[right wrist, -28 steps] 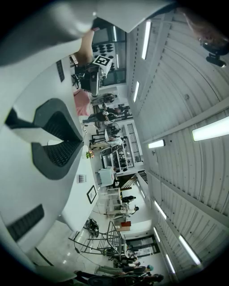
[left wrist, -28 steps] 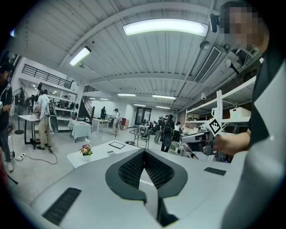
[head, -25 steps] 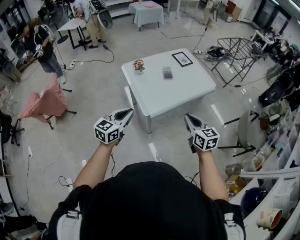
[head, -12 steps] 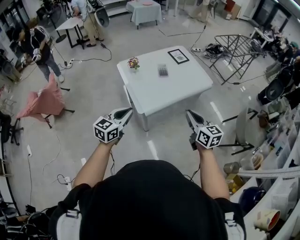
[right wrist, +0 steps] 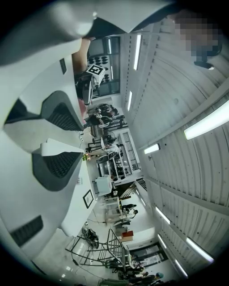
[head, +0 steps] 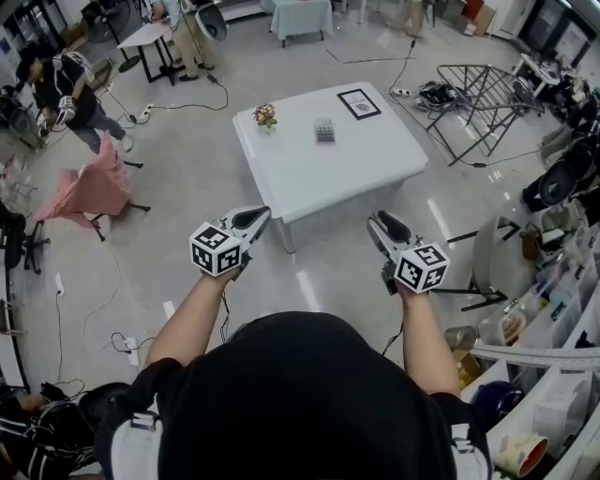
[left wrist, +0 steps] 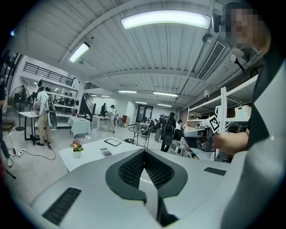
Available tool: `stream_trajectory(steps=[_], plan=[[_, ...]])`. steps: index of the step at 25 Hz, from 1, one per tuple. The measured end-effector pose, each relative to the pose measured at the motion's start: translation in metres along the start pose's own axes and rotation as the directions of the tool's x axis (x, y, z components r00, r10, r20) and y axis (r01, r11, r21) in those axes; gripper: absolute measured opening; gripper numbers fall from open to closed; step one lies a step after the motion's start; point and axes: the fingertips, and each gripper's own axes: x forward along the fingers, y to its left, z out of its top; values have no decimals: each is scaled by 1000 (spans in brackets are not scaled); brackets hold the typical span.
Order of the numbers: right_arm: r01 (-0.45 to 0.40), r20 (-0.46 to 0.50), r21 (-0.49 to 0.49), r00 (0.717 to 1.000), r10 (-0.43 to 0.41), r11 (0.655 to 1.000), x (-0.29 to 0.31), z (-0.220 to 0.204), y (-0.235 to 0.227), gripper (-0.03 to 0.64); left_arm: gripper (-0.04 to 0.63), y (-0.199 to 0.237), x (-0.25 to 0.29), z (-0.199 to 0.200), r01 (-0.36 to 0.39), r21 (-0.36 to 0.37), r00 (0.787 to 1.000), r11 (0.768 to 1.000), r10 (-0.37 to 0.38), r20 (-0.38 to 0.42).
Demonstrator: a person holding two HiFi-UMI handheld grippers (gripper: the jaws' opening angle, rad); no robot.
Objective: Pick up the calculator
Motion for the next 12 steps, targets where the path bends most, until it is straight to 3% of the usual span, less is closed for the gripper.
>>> stream_trajectory(steps=[12], plan=[[-31, 2, 25, 1000, 31, 999, -6, -3, -32, 170, 18, -18, 26, -3, -28, -7, 1000, 1000, 28, -7]])
